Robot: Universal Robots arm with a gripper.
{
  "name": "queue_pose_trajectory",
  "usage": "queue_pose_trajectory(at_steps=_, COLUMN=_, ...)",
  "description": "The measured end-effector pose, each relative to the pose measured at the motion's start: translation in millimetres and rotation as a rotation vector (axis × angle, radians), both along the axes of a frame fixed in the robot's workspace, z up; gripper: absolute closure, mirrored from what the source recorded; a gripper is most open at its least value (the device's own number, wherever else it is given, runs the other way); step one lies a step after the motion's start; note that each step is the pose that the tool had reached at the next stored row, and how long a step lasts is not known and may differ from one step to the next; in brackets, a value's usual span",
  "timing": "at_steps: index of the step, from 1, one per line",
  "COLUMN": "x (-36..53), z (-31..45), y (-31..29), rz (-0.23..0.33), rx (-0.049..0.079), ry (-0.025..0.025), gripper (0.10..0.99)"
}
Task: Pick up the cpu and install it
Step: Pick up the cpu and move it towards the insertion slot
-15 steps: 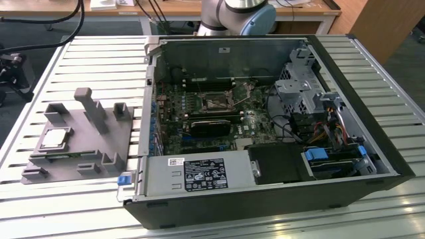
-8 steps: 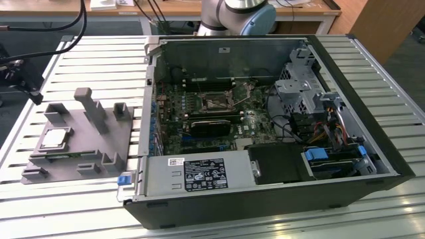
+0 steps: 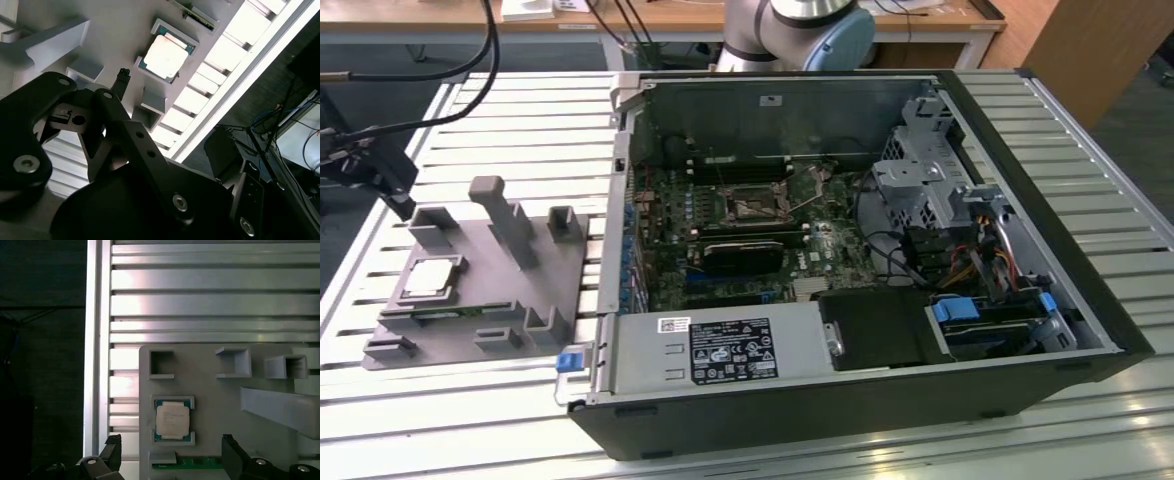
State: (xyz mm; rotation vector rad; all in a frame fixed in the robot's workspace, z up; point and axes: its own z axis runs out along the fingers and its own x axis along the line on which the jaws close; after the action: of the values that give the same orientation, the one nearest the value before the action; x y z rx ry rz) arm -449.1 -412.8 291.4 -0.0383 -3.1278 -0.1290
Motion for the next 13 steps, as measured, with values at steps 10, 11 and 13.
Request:
queue_pose_trajectory(at_steps=10, x=1.1, z=-11.0, y=-1.1, rz=0.000, rx=0.001, ry=0.0000, gripper=0.208)
queue_pose_trajectory(at_steps=11, x=1.2, z=-12.7, y=-1.3, rz=0.000, rx=0.001, ry=0.0001, gripper=0.208)
queue_pose_trajectory(at_steps=13, x=1.2, z=-16.4, y=-1.3, rz=-0.002, rx=0.001, ry=0.0001, gripper=0.208)
